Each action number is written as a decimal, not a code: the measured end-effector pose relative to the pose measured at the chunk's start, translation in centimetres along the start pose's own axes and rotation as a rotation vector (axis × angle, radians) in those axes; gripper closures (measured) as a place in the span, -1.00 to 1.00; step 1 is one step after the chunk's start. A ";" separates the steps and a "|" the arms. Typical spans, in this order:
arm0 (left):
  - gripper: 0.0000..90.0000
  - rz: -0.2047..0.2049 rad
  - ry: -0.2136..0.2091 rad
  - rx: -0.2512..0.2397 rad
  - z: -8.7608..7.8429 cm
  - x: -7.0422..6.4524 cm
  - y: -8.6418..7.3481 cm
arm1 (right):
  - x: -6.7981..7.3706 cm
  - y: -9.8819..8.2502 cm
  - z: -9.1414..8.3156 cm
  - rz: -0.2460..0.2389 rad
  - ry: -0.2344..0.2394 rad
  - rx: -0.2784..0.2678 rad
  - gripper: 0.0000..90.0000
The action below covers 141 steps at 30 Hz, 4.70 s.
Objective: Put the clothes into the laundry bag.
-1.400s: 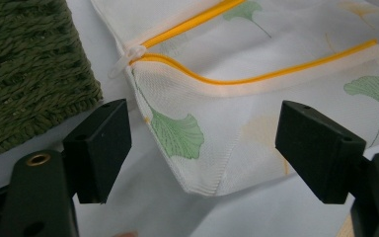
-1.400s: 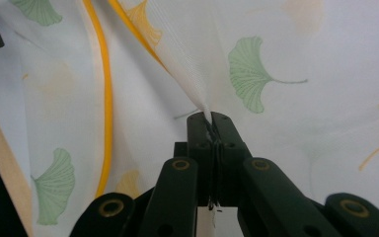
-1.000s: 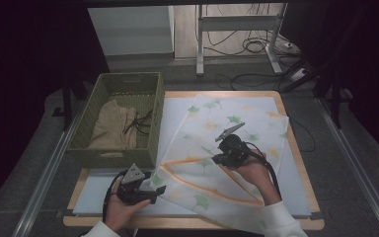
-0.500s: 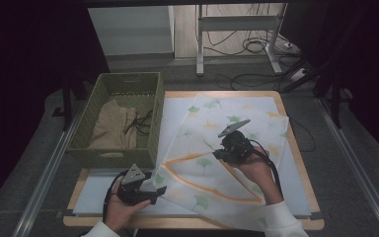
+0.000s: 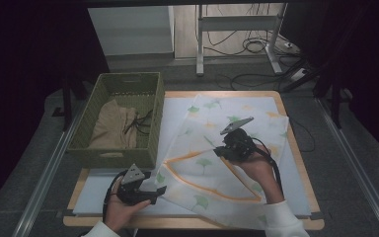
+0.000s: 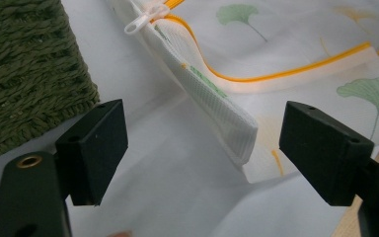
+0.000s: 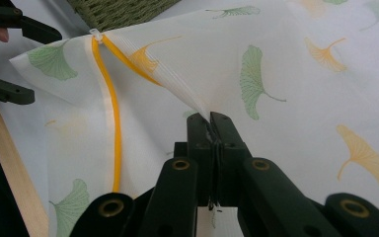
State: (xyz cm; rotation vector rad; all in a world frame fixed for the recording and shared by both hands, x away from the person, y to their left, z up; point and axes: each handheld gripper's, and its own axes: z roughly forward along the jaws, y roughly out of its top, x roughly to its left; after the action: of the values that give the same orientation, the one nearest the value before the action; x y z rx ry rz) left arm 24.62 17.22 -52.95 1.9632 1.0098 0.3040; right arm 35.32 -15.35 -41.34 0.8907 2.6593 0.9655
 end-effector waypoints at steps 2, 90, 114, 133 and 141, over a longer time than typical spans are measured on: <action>-0.62 0.003 -0.001 -0.003 -0.1 -0.2 0.0 | 0.0 0.0 0.1 -0.002 0.002 0.002 0.92; -0.56 -0.008 0.152 -0.048 -6.3 3.9 12.6 | -1.3 -0.8 0.8 0.008 0.026 0.039 0.92; -0.57 -0.069 0.221 -0.002 -3.7 8.7 15.8 | -1.3 -0.9 1.1 0.014 0.026 0.050 0.92; -0.64 -0.105 0.263 0.067 -2.2 11.8 17.3 | -1.3 -0.9 1.1 0.007 0.034 0.052 0.92; -0.67 -0.131 0.276 0.097 -1.2 13.2 17.4 | -1.4 -0.9 1.1 0.010 0.032 0.053 0.92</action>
State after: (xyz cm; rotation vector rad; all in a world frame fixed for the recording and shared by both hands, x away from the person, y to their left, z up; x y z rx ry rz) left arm 41.71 22.94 -40.60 1.9662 1.3458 0.4690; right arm 36.40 -16.18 -42.78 0.9074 2.7213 0.9231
